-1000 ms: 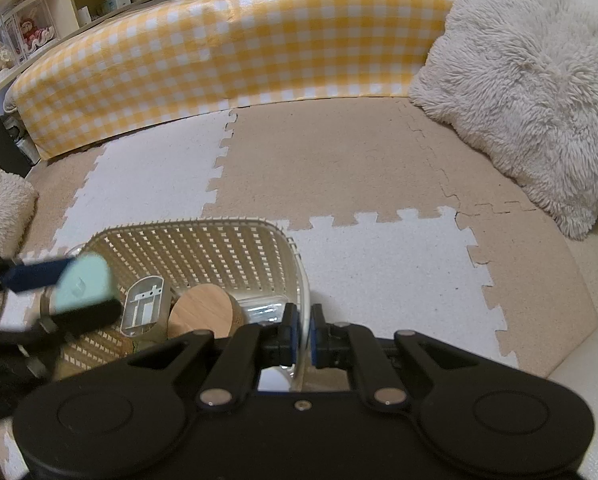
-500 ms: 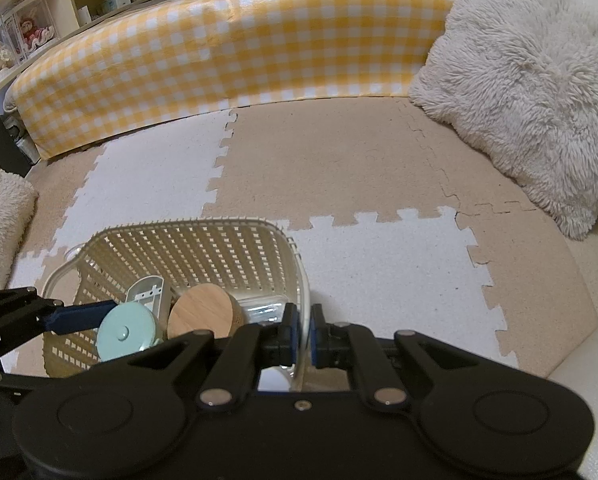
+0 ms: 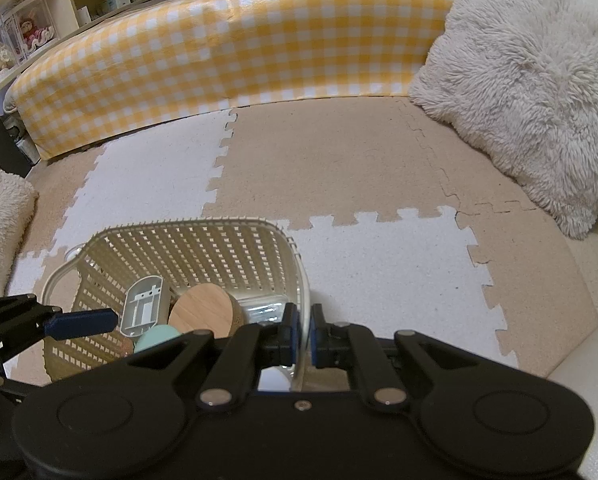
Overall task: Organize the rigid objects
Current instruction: 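Carry the green tape measure into the basket and open the left tool, then withdraw the left tool and move it to the white suction-cup holder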
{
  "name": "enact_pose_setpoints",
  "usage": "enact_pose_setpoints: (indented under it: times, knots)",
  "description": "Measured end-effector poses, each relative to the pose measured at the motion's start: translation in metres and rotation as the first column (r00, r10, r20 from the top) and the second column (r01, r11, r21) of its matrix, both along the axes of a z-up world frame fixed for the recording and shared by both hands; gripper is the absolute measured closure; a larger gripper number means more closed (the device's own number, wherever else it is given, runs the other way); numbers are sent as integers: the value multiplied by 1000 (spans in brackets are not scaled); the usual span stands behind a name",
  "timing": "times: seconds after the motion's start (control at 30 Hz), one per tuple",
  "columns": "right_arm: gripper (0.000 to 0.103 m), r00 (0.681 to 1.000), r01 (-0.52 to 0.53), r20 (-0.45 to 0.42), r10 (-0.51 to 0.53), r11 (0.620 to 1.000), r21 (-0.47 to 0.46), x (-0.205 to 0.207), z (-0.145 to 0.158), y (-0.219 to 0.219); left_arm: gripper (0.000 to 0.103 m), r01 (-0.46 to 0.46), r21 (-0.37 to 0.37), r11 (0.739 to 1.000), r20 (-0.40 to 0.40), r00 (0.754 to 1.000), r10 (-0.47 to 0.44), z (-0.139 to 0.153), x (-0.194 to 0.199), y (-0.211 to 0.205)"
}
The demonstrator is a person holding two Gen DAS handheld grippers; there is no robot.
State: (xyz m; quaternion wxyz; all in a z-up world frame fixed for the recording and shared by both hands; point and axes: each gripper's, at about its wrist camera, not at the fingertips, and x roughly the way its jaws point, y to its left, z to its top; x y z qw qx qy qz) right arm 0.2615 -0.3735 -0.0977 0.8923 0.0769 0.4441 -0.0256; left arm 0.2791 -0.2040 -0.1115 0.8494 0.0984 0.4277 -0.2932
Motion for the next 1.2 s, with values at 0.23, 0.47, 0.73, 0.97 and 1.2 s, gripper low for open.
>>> enact_pose_setpoints:
  times: [0.23, 0.47, 0.73, 0.97, 1.2]
  knots:
    - [97, 1000, 2, 0, -2, 1000, 4, 0, 0, 0, 32, 11, -18, 1000, 16, 1000, -10, 14, 0, 5]
    - [97, 1000, 5, -14, -4, 1000, 13, -2, -2, 1, 26, 8, -59, 998, 77, 997, -3, 48, 1, 20]
    - [97, 1000, 5, -14, -5, 1000, 14, -1, -2, 0, 16, -87, -149, 985, 147, 983, 109, 82, 9, 48]
    - [97, 1000, 4, -14, -4, 1000, 11, -1, -1, 1, 1, -273, -235, 933, 138, 941, 310, 89, 30, 94]
    - [97, 1000, 4, -15, -4, 1000, 7, -1, -1, 1, 0, -443, -279, 852, 41, 881, 471, 62, 53, 130]
